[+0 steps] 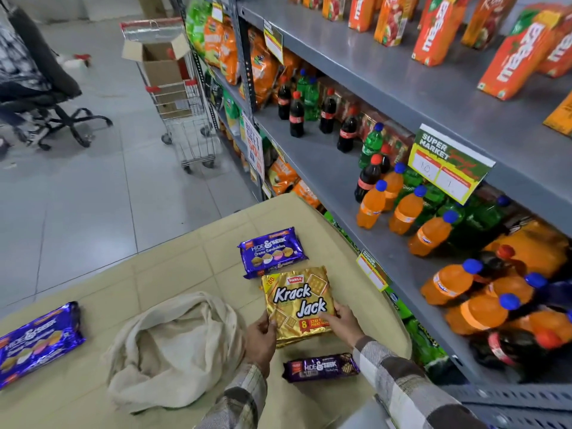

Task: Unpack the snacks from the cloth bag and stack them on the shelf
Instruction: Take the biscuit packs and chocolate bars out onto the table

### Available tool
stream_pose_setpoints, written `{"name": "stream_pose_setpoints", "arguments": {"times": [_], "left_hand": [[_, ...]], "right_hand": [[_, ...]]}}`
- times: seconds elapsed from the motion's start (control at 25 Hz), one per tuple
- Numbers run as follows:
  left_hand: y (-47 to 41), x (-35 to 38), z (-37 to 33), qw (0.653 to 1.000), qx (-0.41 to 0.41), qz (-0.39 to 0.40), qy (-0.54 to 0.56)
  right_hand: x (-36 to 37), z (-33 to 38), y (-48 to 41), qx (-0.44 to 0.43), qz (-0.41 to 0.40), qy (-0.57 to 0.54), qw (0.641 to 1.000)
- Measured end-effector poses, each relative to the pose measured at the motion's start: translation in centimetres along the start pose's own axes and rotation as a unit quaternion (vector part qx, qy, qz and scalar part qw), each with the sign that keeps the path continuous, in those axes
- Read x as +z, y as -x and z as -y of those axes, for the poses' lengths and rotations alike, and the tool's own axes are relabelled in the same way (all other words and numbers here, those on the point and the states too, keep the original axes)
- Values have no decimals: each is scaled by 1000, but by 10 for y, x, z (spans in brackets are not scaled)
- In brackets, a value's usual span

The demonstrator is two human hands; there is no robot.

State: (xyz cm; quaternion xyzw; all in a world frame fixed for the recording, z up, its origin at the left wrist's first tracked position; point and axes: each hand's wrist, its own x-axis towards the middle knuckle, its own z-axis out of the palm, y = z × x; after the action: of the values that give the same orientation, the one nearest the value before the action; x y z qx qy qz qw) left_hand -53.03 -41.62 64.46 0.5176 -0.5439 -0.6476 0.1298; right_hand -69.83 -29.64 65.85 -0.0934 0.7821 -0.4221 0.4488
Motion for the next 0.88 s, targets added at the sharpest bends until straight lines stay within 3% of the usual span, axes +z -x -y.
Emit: {"name": "stream_pose_setpoints", "arguments": {"times": [0.16,0.28,0.36,0.6,0.88], "left_hand": [[1,-1,1,1000,0,1,-6],[5,-20,-6,1000,-25,-11,0],[4,-50,-10,998,-3,-63,-7],[-10,-210,-24,981,49,-185,26],[-20,-423,5,943,48,-328,-7]], "right_hand": [[6,1,2,21,-34,47,998],[23,16,9,12,-216,98,971],[45,39,10,-33,-255,74,964],[180,111,12,-177,-88,99,975],[395,155,12,-220,126,129,959]]}}
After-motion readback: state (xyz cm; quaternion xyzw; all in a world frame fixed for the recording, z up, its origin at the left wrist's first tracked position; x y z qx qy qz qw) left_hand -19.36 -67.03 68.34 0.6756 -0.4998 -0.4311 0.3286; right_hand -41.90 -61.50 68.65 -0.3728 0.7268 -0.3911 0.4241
